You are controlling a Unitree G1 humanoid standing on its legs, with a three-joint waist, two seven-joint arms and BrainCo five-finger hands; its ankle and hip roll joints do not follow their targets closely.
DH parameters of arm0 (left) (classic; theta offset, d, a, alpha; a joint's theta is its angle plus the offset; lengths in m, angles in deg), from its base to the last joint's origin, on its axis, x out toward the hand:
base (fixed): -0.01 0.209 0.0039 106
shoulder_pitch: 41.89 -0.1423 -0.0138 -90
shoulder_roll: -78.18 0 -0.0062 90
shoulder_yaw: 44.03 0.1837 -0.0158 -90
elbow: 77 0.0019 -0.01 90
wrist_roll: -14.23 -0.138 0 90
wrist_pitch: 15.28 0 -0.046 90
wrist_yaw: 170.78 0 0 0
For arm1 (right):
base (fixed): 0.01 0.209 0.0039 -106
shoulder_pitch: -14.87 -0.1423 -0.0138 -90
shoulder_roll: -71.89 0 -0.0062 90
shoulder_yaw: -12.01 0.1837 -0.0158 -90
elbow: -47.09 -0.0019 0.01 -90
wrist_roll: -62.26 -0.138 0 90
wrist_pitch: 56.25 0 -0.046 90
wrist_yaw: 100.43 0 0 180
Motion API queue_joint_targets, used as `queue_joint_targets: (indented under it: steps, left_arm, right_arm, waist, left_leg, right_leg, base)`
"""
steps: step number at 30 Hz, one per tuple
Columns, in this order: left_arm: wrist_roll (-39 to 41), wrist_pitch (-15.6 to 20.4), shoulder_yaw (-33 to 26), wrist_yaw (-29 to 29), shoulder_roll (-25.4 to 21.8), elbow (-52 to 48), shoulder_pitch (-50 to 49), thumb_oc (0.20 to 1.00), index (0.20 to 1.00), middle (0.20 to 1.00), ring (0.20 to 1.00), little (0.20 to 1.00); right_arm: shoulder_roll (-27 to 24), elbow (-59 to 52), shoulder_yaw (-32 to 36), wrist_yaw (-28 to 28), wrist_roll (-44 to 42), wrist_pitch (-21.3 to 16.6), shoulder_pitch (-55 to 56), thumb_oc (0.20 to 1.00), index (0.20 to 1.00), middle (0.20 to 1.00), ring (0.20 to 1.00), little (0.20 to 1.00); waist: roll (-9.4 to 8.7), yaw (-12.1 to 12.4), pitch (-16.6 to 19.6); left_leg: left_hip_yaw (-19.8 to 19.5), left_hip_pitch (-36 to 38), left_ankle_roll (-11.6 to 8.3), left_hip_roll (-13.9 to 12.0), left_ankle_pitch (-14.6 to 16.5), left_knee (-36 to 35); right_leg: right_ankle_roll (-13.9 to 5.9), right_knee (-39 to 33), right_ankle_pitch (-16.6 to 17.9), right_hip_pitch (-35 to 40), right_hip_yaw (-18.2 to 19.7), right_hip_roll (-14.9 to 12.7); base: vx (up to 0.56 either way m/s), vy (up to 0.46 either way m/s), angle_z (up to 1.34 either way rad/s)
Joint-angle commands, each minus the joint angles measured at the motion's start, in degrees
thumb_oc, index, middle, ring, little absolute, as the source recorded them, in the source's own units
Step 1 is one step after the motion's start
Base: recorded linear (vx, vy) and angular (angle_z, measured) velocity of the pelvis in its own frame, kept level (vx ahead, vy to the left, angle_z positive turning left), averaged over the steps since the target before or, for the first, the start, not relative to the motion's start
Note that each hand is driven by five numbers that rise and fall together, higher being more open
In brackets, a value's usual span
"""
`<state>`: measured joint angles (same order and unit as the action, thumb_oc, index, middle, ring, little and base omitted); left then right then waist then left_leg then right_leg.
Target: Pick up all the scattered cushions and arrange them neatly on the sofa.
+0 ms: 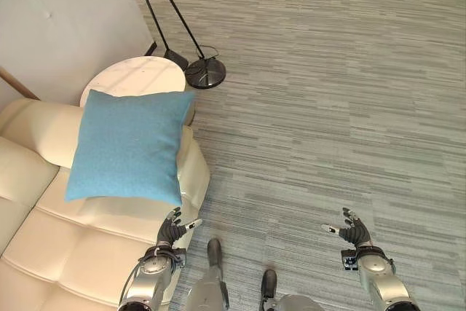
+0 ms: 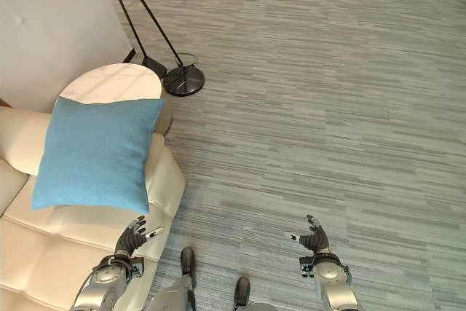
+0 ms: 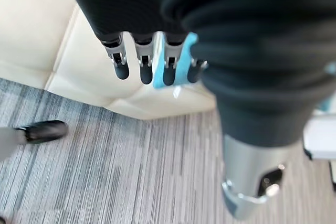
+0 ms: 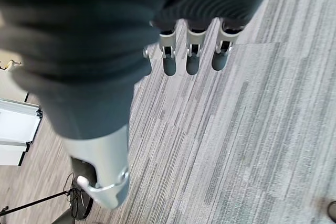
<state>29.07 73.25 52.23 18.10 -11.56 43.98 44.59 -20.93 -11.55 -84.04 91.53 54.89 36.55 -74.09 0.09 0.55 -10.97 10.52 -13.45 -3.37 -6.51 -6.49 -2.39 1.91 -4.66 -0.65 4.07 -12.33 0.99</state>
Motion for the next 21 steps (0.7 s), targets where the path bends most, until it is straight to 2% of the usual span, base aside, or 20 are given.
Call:
queue_joint_targets:
  steps: [1,2,3,5,6,7,8,12,14,15,16,19,20,21]
  left_arm:
    - [-1.0,2.2,-1.7,0.2,-2.4,-2.5,-0.3,1.0,1.0,1.0,1.0,1.0]
    - [-1.0,2.2,-1.7,0.2,-2.4,-2.5,-0.3,1.0,1.0,1.0,1.0,1.0]
    - [-1.4,1.9,-2.0,0.0,-3.0,-2.3,-0.7,1.0,1.0,1.0,1.0,1.0]
    - [-1.3,1.7,-2.6,0.1,-3.5,-2.5,-0.8,1.0,1.0,1.0,1.0,1.0]
    - [-1.3,1.7,-2.6,0.1,-3.5,-2.5,-0.8,1.0,1.0,1.0,1.0,1.0]
    - [-1.2,1.6,-2.9,0.2,-3.8,-2.7,-1.2,1.0,1.0,1.0,1.0,1.0]
    - [-1.2,1.6,-2.9,0.3,-3.9,-2.9,-1.2,1.0,1.0,1.0,1.0,1.0]
    - [-0.2,2.1,-2.9,0.5,-3.7,-3.8,-0.9,1.0,1.0,1.0,1.0,1.0]
    - [0.7,2.6,-2.3,1.0,-3.6,-4.0,0.4,1.0,1.0,1.0,1.0,1.0]
    - [1.4,3.0,-2.1,1.0,-3.4,-4.1,0.9,1.0,1.0,1.0,1.0,1.0]
    - [2.6,3.3,-1.8,1.0,-2.9,-3.8,1.3,1.0,1.0,1.0,1.0,1.0]
    - [6.3,3.7,-1.9,1.0,-1.7,-3.3,1.3,1.0,1.0,1.0,1.0,1.0]
    - [10.5,3.5,-1.8,1.1,-0.1,-2.6,0.7,1.0,1.0,1.0,1.0,1.0]
    - [10.5,3.5,-1.8,1.1,-0.1,-2.6,0.7,1.0,1.0,1.0,1.0,1.0]
  right_arm:
    - [-0.1,-3.9,0.8,0.2,1.4,-1.3,0.2,1.0,1.0,1.0,1.0,1.0]
    - [-0.1,-3.9,0.8,0.2,1.4,-1.3,0.2,1.0,1.0,1.0,1.0,1.0]
    - [0.8,-3.9,0.8,-0.4,1.4,-1.3,0.2,1.0,1.0,1.0,1.0,1.0]
    - [1.3,-3.7,0.4,-0.9,1.6,-1.0,-0.1,1.0,1.0,1.0,1.0,1.0]
    - [1.3,-3.7,0.4,-0.9,1.6,-1.0,-0.1,1.0,1.0,1.0,1.0,1.0]
    - [1.7,-3.9,0.1,-1.3,2.1,-0.9,0.3,1.0,1.0,1.0,1.0,1.0]
    - [1.9,-4.2,0.1,-1.4,2.1,-0.9,0.6,1.0,1.0,1.0,1.0,1.0]
    - [2.1,-4.9,0.5,-1.0,1.3,-1.2,0.2,1.0,1.0,1.0,1.0,1.0]
    - [1.8,-5.1,0.7,0.0,0.7,-1.3,-0.2,1.0,1.0,1.0,1.0,1.0]
    - [1.6,-5.2,0.7,0.2,0.6,-1.2,0.0,1.0,1.0,1.0,1.0,1.0]
    - [1.5,-5.2,0.5,0.2,0.5,-1.4,0.0,1.0,1.0,1.0,1.0,1.0]
    - [1.4,-5.1,-0.1,0.1,0.6,-1.2,-0.2,1.0,1.0,1.0,1.0,1.0]
    - [1.5,-4.9,-1.0,-0.3,0.6,-1.5,-0.2,1.0,1.0,1.0,1.0,1.0]
    - [1.5,-4.9,-1.1,-0.3,0.5,-1.5,-0.2,1.0,1.0,1.0,1.0,1.0]
  waist:
    - [-1.15,1.1,2.0]
    - [-1.2,1.1,2.1]
    - [-2.03,1.4,2.2]
    - [-2.06,1.4,1.8]
    - [-1.97,1.5,2.0]
    - [-1.9,1.2,1.7]
    - [-1.57,0.9,1.5]
    - [-0.72,-0.1,0.7]
    - [-0.69,-2.1,-0.7]
    - [-0.97,-3.0,-1.1]
    - [-1.2,-3.2,-1.2]
    - [-1.8,-3.3,-0.8]
    - [-2.59,-2.9,0.7]
    - [-2.55,-2.9,0.6]
  left_leg:
    - [-0.8,1.2,0.69,2.3,3.5,6.0]
    - [-0.8,1.1,0.72,2.3,3.6,6.1]
    - [-0.7,2.4,2.21,3.5,5.8,6.9]
    - [-0.5,4.1,3.65,4.3,7.3,6.9]
    - [-0.5,3.8,3.64,4.2,7.2,6.8]
    - [-0.8,6.0,4.59,5.1,8.2,6.1]
    - [-1.3,7.3,4.86,5.3,8.4,5.2]
    - [-2.9,9.5,4.78,5.7,8.5,3.5]
    - [-6.2,11.4,4.37,6.9,9.3,3.0]
    - [-8.8,12.0,4.08,7.4,9.9,3.1]
    - [-10.2,12.3,3.92,7.7,10.3,3.3]
    - [-12.3,13.2,3.7,8.2,10.9,2.9]
    - [-14.4,14.8,3.07,7.3,11.6,2.5]
    - [-14.5,14.9,3.05,7.3,11.6,2.5]
  right_leg:
    - [-9.24,6.5,-7.7,1.5,0.5,-8.9]
    - [-9.27,6.6,-7.7,1.4,0.6,-9.0]
    - [-10.25,12.1,-7.5,0.0,1.2,-10.6]
    - [-11.21,19.4,-5.9,-3.3,1.9,-11.7]
    - [-11.16,19.4,-5.7,-3.5,1.9,-11.6]
    - [-11.68,24.9,-3.4,-6.5,2.8,-12.0]
    - [-11.22,27.0,-2.6,-8.7,3.6,-11.5]
    - [-10.02,22.8,-3.0,-12.2,4.2,-10.0]
    - [-10.38,13.7,-1.9,-14.6,10.0,-7.1]
    - [-11.19,9.4,0.1,-16.6,15.1,-6.0]
    - [-11.44,8.0,1.2,-17.2,16.3,-5.8]
    - [-11.47,6.2,2.1,-16.4,15.5,-6.4]
    - [-10.38,5.8,2.3,-14.3,15.7,-5.8]
    - [-10.35,5.8,2.2,-14.3,15.6,-5.8]
  base:
    - [0.15,0.147,-0.12]
    - [0.29,0.288,-0.06]
    - [0.21,0.239,-0.12]
    - [0.17,0.217,-0.09]
    - [0.15,0.148,0.02]
    - [0.18,0.136,0.09]
    - [0.24,0.161,0.02]
    - [0.17,0.013,0.34]
    - [0.29,-0.099,0.93]
    - [0.28,-0.148,1.03]
    - [0.25,-0.162,1.23]
    - [0.22,-0.172,1.08]
    - [0.25,-0.214,0.92]
    - [0.31,-0.291,0.84]
